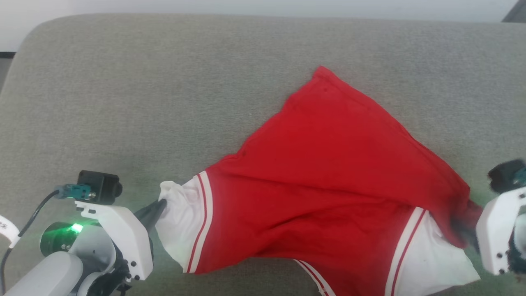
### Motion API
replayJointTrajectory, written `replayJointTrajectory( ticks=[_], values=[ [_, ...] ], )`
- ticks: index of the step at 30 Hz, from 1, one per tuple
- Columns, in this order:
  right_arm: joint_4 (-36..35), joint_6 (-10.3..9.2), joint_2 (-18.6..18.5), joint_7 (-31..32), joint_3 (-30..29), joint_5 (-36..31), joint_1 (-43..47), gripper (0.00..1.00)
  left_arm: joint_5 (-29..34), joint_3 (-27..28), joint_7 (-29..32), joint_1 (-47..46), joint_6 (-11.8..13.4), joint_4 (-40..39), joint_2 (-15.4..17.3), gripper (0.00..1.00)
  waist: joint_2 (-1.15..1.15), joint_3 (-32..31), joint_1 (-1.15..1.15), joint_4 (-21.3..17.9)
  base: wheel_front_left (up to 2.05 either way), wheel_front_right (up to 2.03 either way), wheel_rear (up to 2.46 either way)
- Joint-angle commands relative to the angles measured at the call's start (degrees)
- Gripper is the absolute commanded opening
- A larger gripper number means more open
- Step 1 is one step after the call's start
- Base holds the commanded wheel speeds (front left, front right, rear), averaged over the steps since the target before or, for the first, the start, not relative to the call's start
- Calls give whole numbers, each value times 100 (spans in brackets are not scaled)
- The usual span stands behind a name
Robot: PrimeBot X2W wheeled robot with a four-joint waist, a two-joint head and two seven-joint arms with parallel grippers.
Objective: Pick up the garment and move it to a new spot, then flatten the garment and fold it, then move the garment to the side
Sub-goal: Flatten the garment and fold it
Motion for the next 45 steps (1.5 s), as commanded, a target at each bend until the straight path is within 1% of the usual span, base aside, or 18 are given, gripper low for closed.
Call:
replayJointTrajectory(
  ticks=[1, 6, 8, 10, 13, 14, 16, 20, 23, 26, 31, 35, 38, 39, 40, 42, 45],
  values=[
    [-206, -11, -14, 79, -90, -19, -8, 100, -50, 3, -26, -40, -37, -12, -19, 0, 0, -13, 0, 26, 0, 0, 0],
    [-963, -11, -80, 330, -312, -113, -159, 100, -7, -66, 10, -96, -68, -27, -71, 0, 0, -32, 0, 172, 0, 0, 0],
    [-1268, -11, 19, 337, -292, -181, -431, 100, 29, -119, 24, -126, -92, -14, -128, 0, 0, -19, 0, 276, 0, 0, 0],
    [-1303, -11, 3, 216, -157, -297, -723, 100, 47, -172, 27, -189, -107, -2, -182, 0, 0, 8, 0, 371, 0, 0, 0],
    [-1056, -11, 43, -27, 185, -359, -1252, 100, 102, -242, 62, -305, -159, 33, -266, 0, 0, 76, 0, 527, 0, 0, 0],
    [-1056, -11, 43, -27, 185, -359, -1252, 100, 102, -242, 62, -305, -159, 33, -266, 0, 0, 76, 0, 527, 0, 0, 0],
    [-797, -11, -9, -213, 465, -460, -1696, 100, 128, -303, 72, -385, -212, 54, -351, 0, 0, 144, 0, 648, 0, 0, 0],
    [-35, -11, -12, -600, 1101, -520, -2629, 100, 198, -418, 97, -616, -310, 154, -535, 0, 0, 301, 0, 919, 0, 0, 0],
    [697, -11, 17, -896, 1548, -582, -3325, 100, 265, -516, 99, -790, -397, 241, -701, 0, 0, 426, 0, 1114, 0, 0, 0],
    [1529, -11, 65, -1013, 1947, -540, -3914, 100, 318, -611, 100, -956, -479, 345, -861, 0, 0, 550, 0, 1291, 0, 0, 0],
    [2694, -11, 65, -872, 2636, -324, -4667, 100, 347, -756, 90, -1200, -625, 539, -1114, 0, 0, 706, 0, 1555, 0, 0, 0],
    [3337, -11, -30, -547, 3248, -79, -5035, 100, 386, -843, 75, -1338, -729, 700, -1264, 0, 0, 779, 0, 1687, 0, 0, 0],
    [3766, -12, -115, -231, 3684, 105, -5129, 100, 380, -869, 49, -1415, -787, 808, -1325, 0, 0, 807, 0, 1733, 0, 0, 0],
    [3896, -11, -139, -106, 3784, 189, -5139, 41, 374, -866, 37, -1426, -803, 839, -1338, 0, 0, 811, 0, 1742, 0, 0, 0],
    [4022, -11, -135, -18, 3854, 302, -5160, 0, 365, -866, 27, -1428, -804, 876, -1355, 0, 0, 813, 0, 1745, 0, 0, 0],
    [4156, -12, -160, 145, 4004, 428, -5198, 0, 341, -857, 29, -1443, -834, 946, -1369, 0, 0, 807, 0, 1734, 0, 0, 0],
    [4280, -14, -163, 25, 4028, 539, -5375, 0, 305, -805, 29, -1498, -850, 1025, -1326, 0, 0, 752, 0, 1661, 0, 0, 0]
  ],
)
